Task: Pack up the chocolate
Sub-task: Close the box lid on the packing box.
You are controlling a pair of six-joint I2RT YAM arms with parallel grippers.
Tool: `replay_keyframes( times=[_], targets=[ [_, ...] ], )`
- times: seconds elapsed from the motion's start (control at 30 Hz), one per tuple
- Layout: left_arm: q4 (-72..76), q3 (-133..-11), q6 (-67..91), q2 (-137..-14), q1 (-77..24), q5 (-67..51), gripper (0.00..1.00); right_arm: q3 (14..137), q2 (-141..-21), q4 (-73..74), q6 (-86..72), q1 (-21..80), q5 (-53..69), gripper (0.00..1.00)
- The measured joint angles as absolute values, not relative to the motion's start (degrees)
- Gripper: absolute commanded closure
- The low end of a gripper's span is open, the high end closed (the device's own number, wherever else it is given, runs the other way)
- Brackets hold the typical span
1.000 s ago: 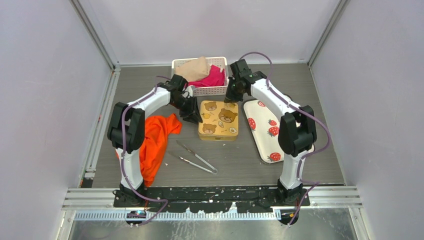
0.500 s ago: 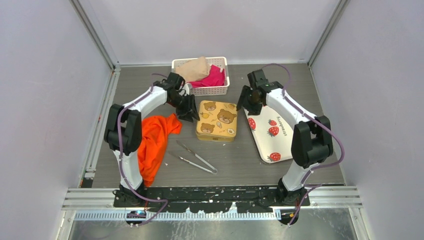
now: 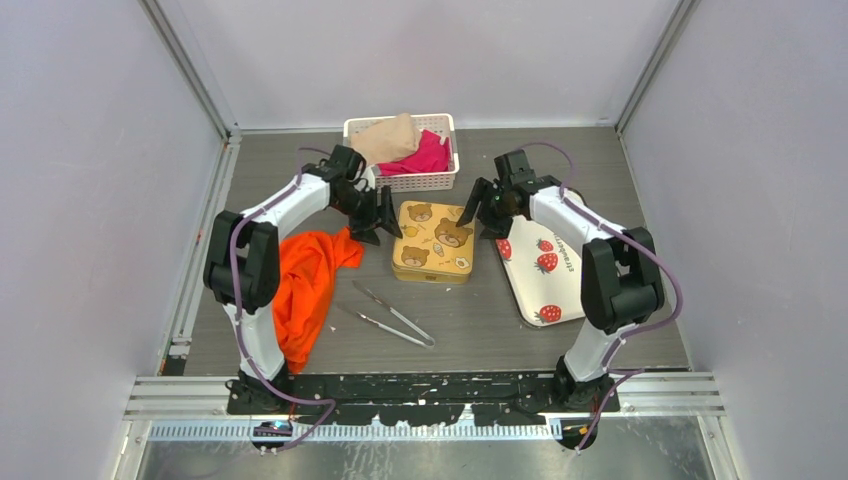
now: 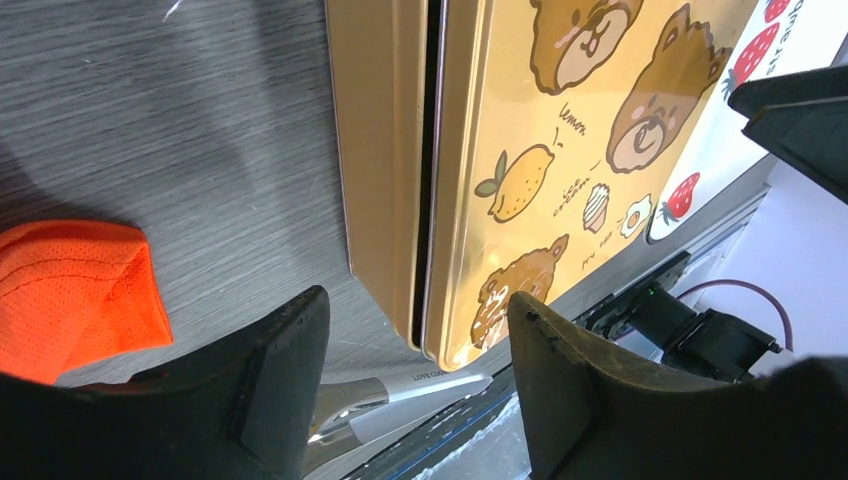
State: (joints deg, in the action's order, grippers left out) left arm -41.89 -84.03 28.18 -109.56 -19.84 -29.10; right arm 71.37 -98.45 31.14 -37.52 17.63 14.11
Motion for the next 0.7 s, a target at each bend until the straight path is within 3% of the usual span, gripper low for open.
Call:
replay_keyframes(
  times=[0.23,0.7],
  targets=[
    [-38.76,-81.41,28.88,-109.49,-19.75,-31.64,0.30,71.37,-100.71,29.41,-38.06,17.63,15.99,0.31],
    [-35.48,-81.76,30.26,-114.21,-19.57,-36.58,0.55,71.29,-101.65,27.81,-38.52,17.61,18.76,0.31]
  ],
)
